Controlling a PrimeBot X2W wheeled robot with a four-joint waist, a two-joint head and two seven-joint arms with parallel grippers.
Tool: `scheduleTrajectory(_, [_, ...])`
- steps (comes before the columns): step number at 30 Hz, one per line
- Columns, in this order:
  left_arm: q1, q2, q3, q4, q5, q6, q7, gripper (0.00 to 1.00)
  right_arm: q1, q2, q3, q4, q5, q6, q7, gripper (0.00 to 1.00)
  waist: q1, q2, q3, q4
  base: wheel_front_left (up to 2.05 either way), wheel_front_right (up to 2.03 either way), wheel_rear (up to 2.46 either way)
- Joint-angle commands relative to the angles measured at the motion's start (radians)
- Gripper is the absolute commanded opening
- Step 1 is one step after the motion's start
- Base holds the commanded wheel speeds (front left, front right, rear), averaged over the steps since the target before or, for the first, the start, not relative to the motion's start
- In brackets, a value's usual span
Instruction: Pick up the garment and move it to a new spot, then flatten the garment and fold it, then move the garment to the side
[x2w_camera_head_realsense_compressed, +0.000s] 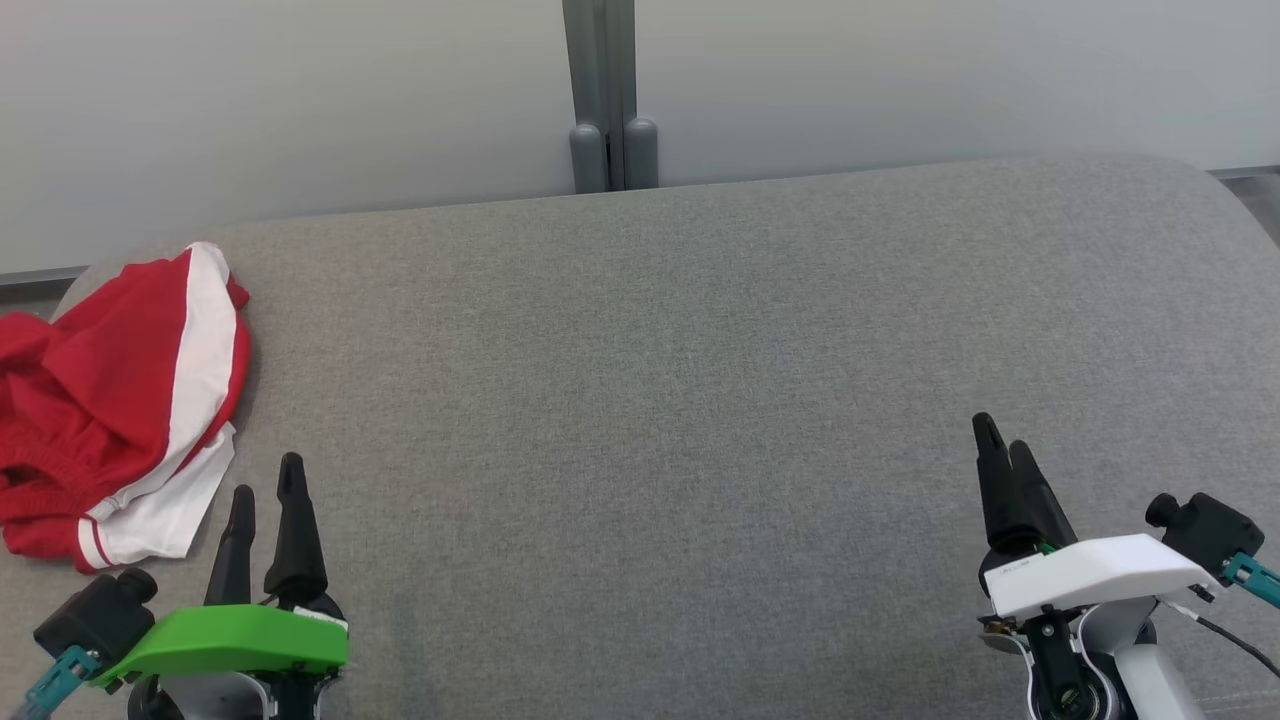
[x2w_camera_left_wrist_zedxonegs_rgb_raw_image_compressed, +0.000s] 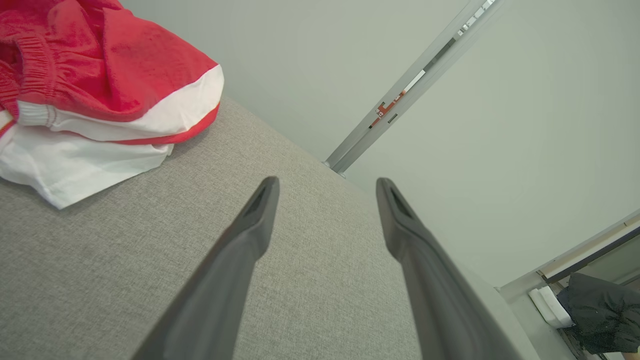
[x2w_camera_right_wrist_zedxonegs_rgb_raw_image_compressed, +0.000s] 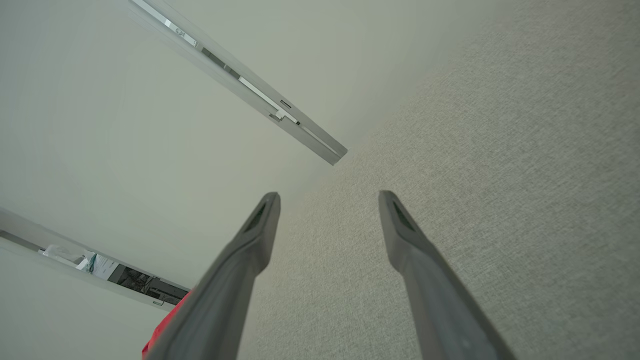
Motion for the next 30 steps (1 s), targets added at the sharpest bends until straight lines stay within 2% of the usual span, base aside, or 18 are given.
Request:
scheduleTrajectory(1, [0.009,0.008,-0.005,-0.01,0.041,0.004,-0.011,1.0,-0.004,-0.006,0.007,-0.012,-0.036,0.003,-0.011,1.0,0.0,-0.0001,0.0,0.001,0.0,0.0,0.0])
scheduleTrajectory(30, [0.018,0.01,-0.041,0.018,0.361,0.039,-0.087,1.0,0.008,-0.008,0.064,-0.024,-0.34,0.003,-0.087,1.0,0.0,-0.0001,-0.008,0.012,0.0,0.0,0.0])
